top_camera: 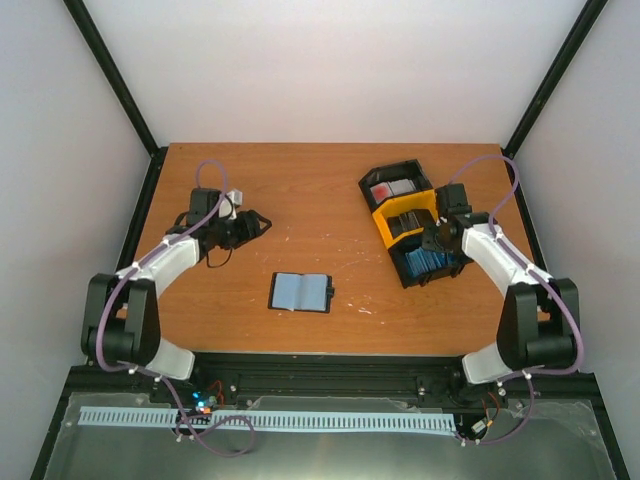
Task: Put the credit cards into the card holder
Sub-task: Pick up the credit card from the storage box.
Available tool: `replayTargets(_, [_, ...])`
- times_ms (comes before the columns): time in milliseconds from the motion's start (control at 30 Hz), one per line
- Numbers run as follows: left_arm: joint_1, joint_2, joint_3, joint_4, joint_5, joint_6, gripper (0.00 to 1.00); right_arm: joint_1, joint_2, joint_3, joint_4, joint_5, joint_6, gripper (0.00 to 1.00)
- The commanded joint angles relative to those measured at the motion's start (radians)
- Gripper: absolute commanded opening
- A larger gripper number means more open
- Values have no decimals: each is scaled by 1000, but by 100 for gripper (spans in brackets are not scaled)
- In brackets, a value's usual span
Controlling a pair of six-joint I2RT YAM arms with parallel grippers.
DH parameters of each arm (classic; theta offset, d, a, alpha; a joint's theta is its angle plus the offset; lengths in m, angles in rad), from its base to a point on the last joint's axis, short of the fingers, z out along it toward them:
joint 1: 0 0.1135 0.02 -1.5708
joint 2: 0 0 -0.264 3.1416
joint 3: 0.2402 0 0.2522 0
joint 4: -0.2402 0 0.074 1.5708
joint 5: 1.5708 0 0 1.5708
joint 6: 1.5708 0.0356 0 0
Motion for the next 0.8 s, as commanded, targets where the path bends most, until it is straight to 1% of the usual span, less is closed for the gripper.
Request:
replayTargets(0, [44, 86, 97, 16, 85, 43, 59, -23, 78, 52, 2, -24, -41, 43])
replayTargets(133, [58, 150, 133, 2, 106, 58, 58, -37, 172, 82, 16, 10, -40, 38])
replayTargets(167, [59, 156, 139, 2, 108, 59, 58, -44, 186, 86, 32, 5, -36, 36])
replayTargets(233, [60, 179, 154, -6, 113, 65, 57, -56, 209, 93, 64, -14, -26, 34])
replayTargets(367, [60, 190, 151, -8, 116, 68, 57, -59, 251, 103, 70, -5, -26, 29])
replayTargets(633, [61, 202, 155, -15, 119, 82, 57, -60, 274, 102, 62, -5, -52, 28])
replayTargets(767, [63, 200, 153, -15, 118, 89, 57, -46, 249, 99, 49, -10, -67, 30])
